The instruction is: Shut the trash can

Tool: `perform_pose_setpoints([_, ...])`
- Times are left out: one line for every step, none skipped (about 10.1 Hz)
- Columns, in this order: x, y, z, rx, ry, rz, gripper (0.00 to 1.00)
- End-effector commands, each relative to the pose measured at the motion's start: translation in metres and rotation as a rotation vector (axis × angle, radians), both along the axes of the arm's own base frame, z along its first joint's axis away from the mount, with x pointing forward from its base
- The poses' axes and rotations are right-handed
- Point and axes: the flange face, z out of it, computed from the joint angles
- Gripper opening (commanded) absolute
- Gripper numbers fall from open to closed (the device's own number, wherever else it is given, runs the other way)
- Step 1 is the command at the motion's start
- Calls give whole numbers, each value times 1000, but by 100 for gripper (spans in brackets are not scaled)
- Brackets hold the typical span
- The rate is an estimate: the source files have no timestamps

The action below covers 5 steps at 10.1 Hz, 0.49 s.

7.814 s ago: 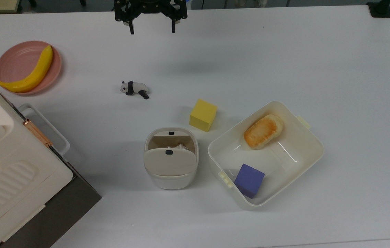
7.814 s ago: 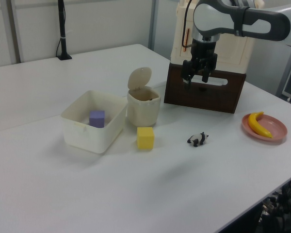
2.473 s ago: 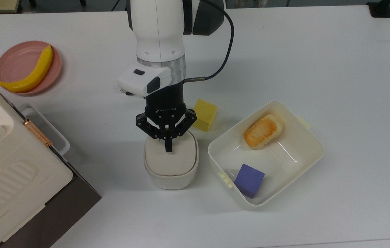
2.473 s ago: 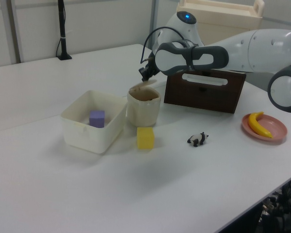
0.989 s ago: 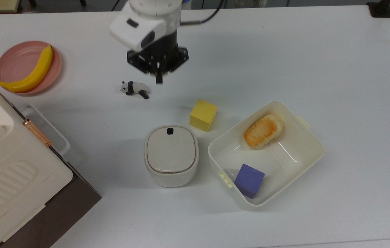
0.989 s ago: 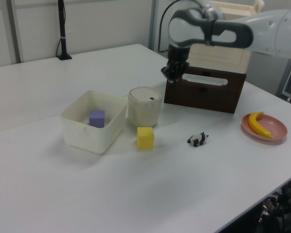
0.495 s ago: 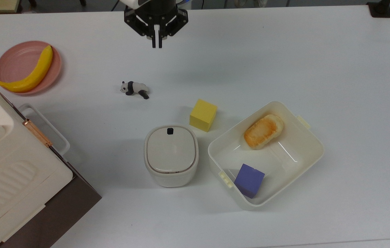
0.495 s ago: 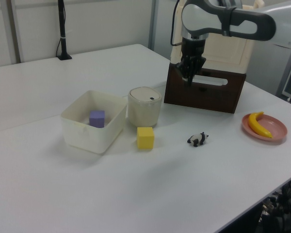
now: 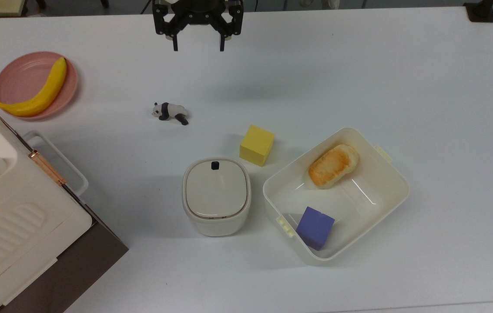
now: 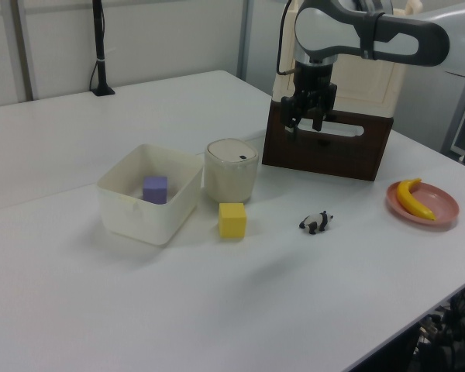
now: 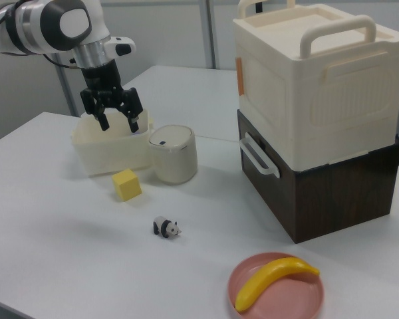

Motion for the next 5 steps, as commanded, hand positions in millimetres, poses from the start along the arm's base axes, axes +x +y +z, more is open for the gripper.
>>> perform_pose_setpoints([-4,10,-3,9,-20,-40,100])
perform_pose_setpoints([-4,15,-3,13,-21,-42,100])
perform_pose_setpoints([-5,21,-3,18,-20,-34,100])
perform_pose_setpoints([-6,37,-3,30,-18,-11,100])
perform_pose_setpoints([-6,43,-1,36,-14,-2,100])
